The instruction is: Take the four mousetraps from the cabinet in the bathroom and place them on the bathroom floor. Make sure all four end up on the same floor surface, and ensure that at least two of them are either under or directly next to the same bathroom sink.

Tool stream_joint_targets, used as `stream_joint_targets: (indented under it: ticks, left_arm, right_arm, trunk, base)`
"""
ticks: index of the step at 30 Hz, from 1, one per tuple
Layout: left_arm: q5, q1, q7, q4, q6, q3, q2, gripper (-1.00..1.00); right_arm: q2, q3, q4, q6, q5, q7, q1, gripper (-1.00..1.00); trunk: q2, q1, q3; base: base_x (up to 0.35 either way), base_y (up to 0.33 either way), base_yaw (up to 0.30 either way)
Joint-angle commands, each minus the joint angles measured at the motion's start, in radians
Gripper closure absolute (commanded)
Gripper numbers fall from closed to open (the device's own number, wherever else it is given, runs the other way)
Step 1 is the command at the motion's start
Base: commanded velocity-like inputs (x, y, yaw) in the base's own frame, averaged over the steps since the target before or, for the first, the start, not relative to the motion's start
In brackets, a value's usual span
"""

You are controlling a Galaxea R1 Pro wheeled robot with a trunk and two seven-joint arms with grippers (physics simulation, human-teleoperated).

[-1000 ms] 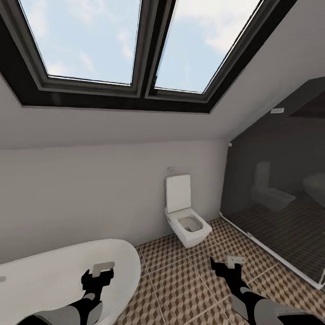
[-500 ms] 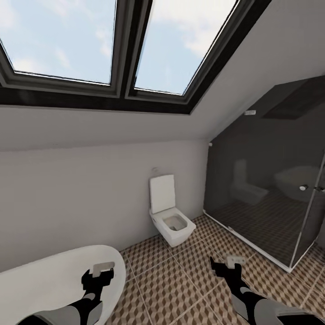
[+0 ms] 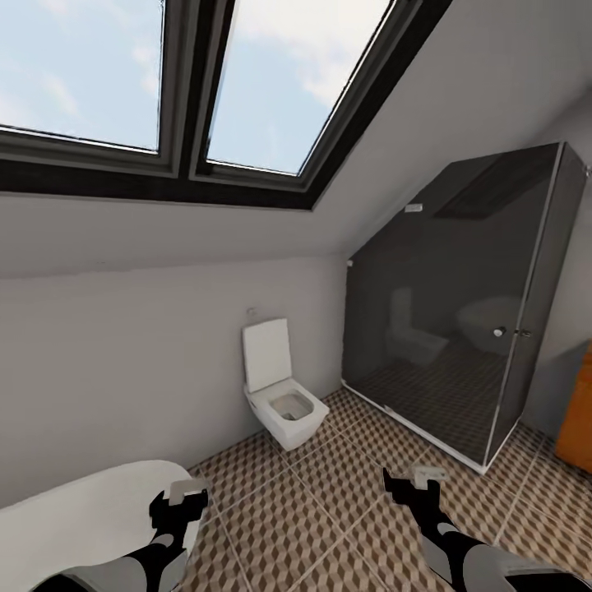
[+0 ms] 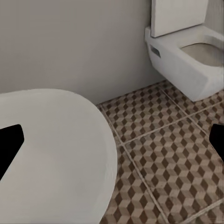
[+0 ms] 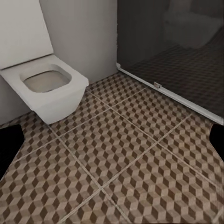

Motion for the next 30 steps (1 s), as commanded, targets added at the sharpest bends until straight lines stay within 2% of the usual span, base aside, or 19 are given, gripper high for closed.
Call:
stream_joint_targets:
  ticks: [1, 30]
  left_arm:
    - [0.005, -0.001, 0.002, 0.004, -0.004, -0.009, -0.001, -1.00]
    - [0.005, 0.006, 0.004, 0.011, -0.005, -0.010, -0.004, -1.00]
  right_arm:
    - [0.000, 0.006, 0.004, -0.006, -0.010, 0.003, -0.001, -1.00]
    - [0.000, 0.006, 0.004, -0.006, -0.010, 0.003, -0.001, -1.00]
  trunk:
    - [-0.001, 0.000, 0.000]
    - [-0.001, 0.000, 0.010]
  base:
    - [0.000, 0.000, -0.261]
    - [0.000, 0.000, -0.261]
